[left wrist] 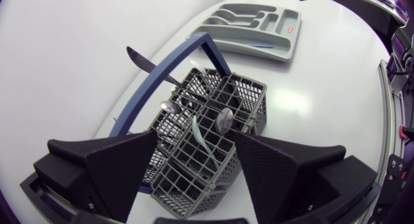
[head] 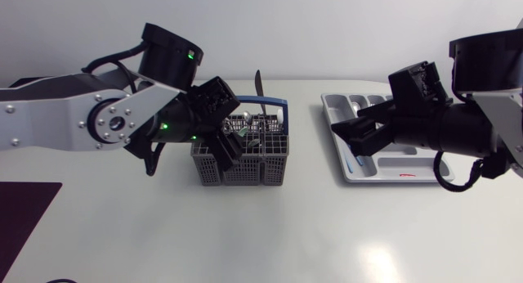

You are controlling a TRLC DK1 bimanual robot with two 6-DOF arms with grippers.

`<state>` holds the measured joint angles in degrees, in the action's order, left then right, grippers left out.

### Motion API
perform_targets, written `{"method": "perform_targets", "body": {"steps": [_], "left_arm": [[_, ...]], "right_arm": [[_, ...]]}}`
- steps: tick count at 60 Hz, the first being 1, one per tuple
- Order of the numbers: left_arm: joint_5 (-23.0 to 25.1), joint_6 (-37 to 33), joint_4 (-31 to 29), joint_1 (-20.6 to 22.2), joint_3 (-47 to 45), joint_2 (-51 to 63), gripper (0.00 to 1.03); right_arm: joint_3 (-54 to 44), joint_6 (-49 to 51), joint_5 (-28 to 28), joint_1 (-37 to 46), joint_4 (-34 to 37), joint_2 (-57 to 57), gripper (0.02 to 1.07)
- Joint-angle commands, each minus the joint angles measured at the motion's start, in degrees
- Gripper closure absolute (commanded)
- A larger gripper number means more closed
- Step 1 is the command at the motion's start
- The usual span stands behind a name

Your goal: Unload the cutlery basket into the drawer organizer.

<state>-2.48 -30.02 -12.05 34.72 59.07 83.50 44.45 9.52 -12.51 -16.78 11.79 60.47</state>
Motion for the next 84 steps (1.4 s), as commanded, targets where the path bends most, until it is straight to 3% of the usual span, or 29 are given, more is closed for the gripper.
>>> {"method": "perform_targets", "body": {"steps": [1,22,35,76,79,80,84], "left_arm": [[-0.33,0.67,0.19,0.17,2.28,3.24,0.08],[-2.7,1.54,-0.78,0.79,6.41,8.78,0.09],[-5.17,3.39,-1.13,0.17,7.55,9.57,0.35],[-6.75,4.8,-2.36,0.08,10.89,14.32,0.4],[-6.75,4.8,-2.1,0.08,11.07,14.41,0.49],[-6.75,4.8,-1.92,0.08,11.16,14.49,0.58],[-6.75,4.71,-1.74,0.17,11.24,14.67,0.61]], "right_arm": [[-2.43,1.2,-1.02,-0.19,0.16,-0.88,0.21],[-6.13,3.23,-2.69,-0.45,1.3,-5.62,0.21],[-6.74,3.31,-2.69,-1.42,1.3,-5.98,0.21],[-7.88,3.05,-2.6,-1.95,1.66,-7.21,0.21],[-7.97,3.05,-2.6,-1.95,1.66,-7.29,0.21],[-8.06,3.05,-2.6,-1.95,1.66,-7.47,0.21],[-8.24,3.05,-2.6,-1.95,1.66,-7.73,0.21]]}}
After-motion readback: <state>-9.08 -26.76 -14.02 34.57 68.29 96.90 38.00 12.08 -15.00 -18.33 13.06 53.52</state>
